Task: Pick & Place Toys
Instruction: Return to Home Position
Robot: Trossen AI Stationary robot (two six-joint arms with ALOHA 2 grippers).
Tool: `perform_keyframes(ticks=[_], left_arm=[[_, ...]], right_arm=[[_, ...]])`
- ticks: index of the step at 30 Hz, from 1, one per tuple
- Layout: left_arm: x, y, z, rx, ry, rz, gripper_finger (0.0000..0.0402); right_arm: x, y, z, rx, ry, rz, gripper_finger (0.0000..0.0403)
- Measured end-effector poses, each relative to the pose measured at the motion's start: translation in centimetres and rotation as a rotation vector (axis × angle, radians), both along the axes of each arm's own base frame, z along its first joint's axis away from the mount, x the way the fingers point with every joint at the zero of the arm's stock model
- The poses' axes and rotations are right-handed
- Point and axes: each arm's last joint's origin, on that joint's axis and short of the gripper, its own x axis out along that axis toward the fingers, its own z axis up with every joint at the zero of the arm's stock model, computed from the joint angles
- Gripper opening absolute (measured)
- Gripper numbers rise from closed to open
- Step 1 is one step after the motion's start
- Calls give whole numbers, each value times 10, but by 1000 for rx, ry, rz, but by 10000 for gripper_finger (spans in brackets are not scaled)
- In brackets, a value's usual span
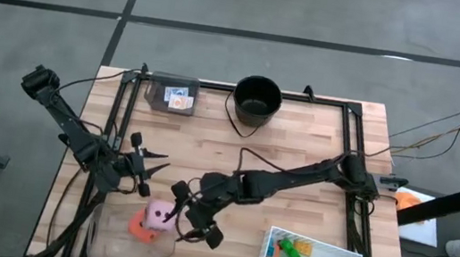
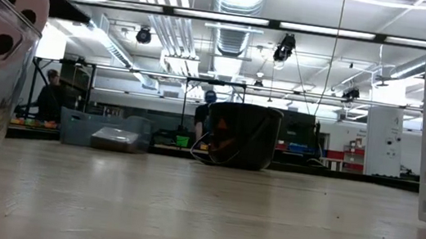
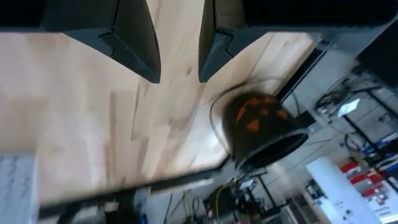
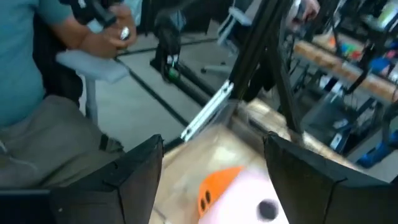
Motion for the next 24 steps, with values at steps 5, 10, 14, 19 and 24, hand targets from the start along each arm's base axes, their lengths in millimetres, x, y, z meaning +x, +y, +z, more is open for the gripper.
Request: perform_keyframes(ticks=[5,10,14,19,24], left_arm=[[5,-6,12,-41,-73,-60,111],[5,-12,9,-49,5,-246,111],[6,-16,8,-158,37,-404,111],[4,-22,16,-218,-74,-690,111],[-10,-6,10,-255,-158,-749,111]], right_arm=[[-8,-5,20,12,-52,-1,275],[-18,-10,31,28,-74,15,275],[-33,-13,33,44,-83,21,275],[-64,-28,37,102,-168,-9,275],[-116,-48,31,122,-225,-162,275]])
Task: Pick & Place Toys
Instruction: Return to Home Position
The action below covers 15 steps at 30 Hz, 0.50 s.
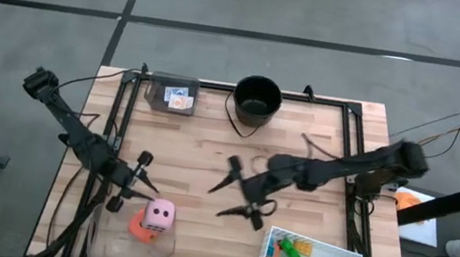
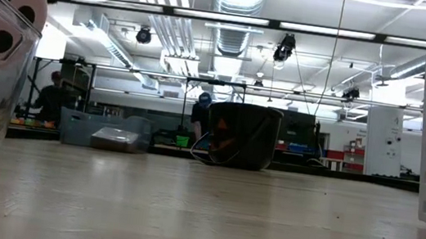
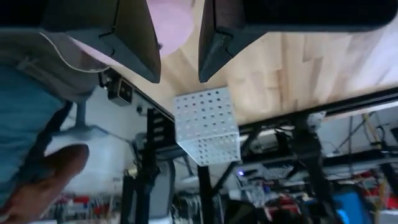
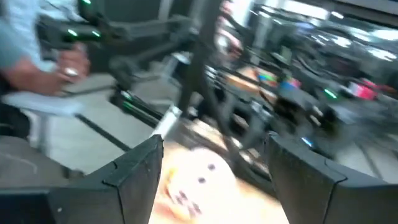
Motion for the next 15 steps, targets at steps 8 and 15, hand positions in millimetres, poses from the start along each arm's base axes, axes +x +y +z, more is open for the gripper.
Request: perform_keyframes(ticks=[8,15], left_arm=[[-23,30,-16,-113,-126,22,111],[-32,48,-36,-173,-142,65,111]], right_arm=[[-81,-26,-10,-6,20,-239,275],[-145,-46,-20,149,-28,-405,275]])
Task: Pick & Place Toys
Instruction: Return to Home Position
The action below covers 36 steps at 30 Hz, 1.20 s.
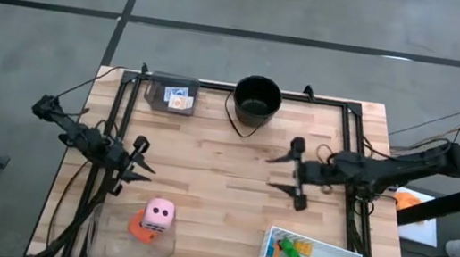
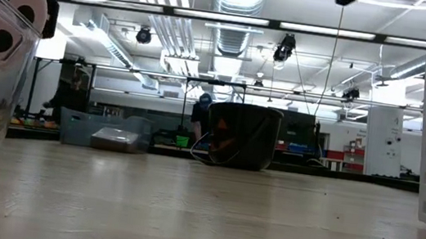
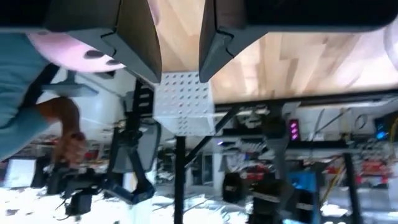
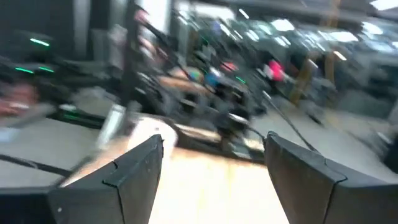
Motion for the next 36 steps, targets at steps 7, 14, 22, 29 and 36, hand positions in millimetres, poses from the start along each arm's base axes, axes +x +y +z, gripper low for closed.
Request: perform_keyframes(ticks=[7,14,22,29,36], left_arm=[[4,10,-4,-5,38,30,111],[8,23,-4,-2,61,78,111],[10,32,-3,-26,61,94,111],[10,32,-3,-36,64,85,111],[11,30,-4,-26,92,14,111]], right_arm=[[-48,-16,-35,30,-118,174,275],[-74,-32,-56,26,-95,114,275],[-91,-45,-73,24,-82,85,275],[-102,-50,-75,16,-47,46,275],[-112,-51,-91,5,-40,-8,275]])
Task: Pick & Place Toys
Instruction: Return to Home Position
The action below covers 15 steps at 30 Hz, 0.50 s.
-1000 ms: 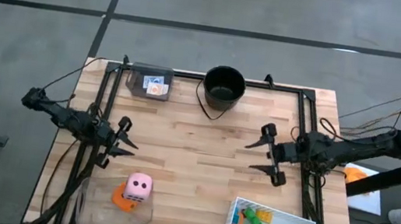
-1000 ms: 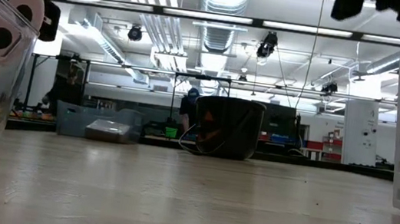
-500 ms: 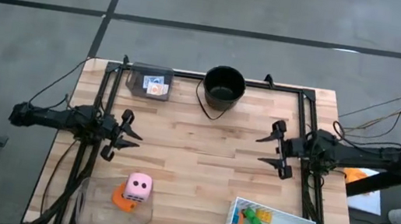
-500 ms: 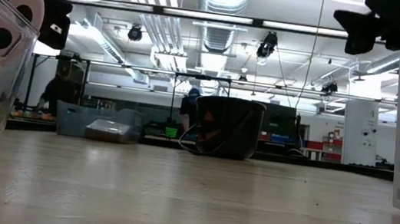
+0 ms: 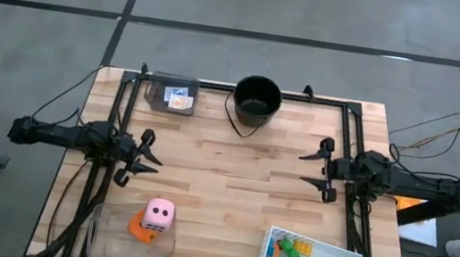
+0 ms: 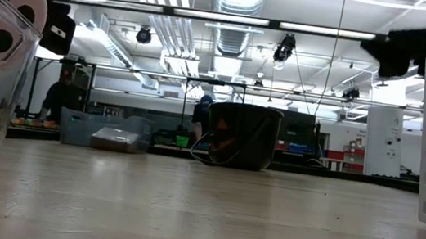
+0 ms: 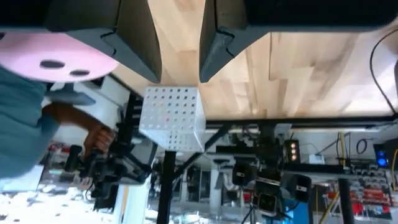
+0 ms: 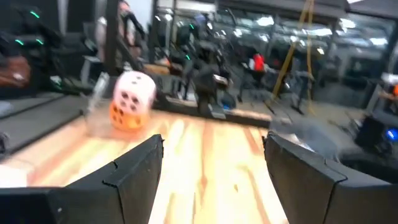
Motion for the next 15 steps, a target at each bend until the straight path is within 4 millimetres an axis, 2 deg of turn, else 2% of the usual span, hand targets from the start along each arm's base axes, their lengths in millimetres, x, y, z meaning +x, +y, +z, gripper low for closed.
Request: perform_keyframes(ticks=[6,9,15], left_arm=[[4,1,-5,86,42,13,111],[5,3,-6,111,39,36,111],[5,11,-6,83,39,115,111]], right_arm=[[-6,-6,-32,40,88,-113,275],[-10,-8,-35,71,114,-157,275],[-14,-10,-30,45,51,-202,275]])
